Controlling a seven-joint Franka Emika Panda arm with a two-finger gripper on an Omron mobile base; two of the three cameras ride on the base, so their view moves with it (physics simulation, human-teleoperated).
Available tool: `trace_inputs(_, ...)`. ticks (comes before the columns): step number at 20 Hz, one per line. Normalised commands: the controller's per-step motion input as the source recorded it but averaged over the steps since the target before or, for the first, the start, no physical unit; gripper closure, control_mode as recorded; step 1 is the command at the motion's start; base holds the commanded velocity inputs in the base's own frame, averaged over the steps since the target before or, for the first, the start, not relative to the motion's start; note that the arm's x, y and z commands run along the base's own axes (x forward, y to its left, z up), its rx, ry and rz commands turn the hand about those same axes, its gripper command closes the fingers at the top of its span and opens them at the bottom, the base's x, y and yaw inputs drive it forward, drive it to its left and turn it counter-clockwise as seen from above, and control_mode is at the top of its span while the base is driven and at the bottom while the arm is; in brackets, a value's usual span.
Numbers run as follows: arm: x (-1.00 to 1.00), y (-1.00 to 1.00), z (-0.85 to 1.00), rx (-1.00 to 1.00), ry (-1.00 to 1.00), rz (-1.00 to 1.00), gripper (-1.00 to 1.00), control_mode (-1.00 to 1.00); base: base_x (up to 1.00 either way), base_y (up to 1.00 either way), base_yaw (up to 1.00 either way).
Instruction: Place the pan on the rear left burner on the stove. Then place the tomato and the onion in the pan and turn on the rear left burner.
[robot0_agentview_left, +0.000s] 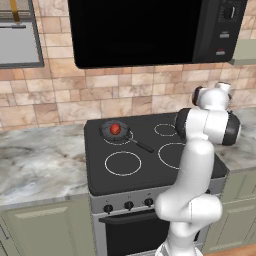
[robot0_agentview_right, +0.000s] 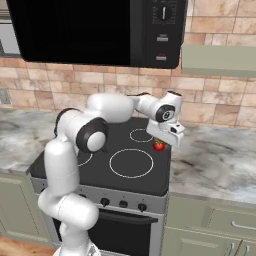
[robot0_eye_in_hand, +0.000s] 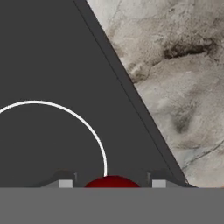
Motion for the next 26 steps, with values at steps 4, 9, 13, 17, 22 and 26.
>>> trace_inputs(4,0.34,0.59,0.01,0.0,-0.02,0.0,1.0,-1.0,0.0,0.0,0.0)
trace_inputs(9,0.45,0.62,0.02,0.0,-0.02,0.0,1.0,-1.0,0.0,0.0,0.0)
trace_inputs(13,0.55,0.57,0.04,0.0,-0.03,0.0,1.0,-1.0,0.0,0.0,0.0)
trace_inputs(17,0.5,0.58,0.07,0.0,-0.04,0.0,1.0,-1.0,0.0,0.0,0.0)
trace_inputs(22,0.31,0.65,0.05,0.0,-0.01,0.0,1.0,-1.0,0.0,0.0,0.0)
trace_inputs(26,0.19,0.74,0.03,0.0,0.0,0.0,1.0,-1.0,0.0,0.0,0.0)
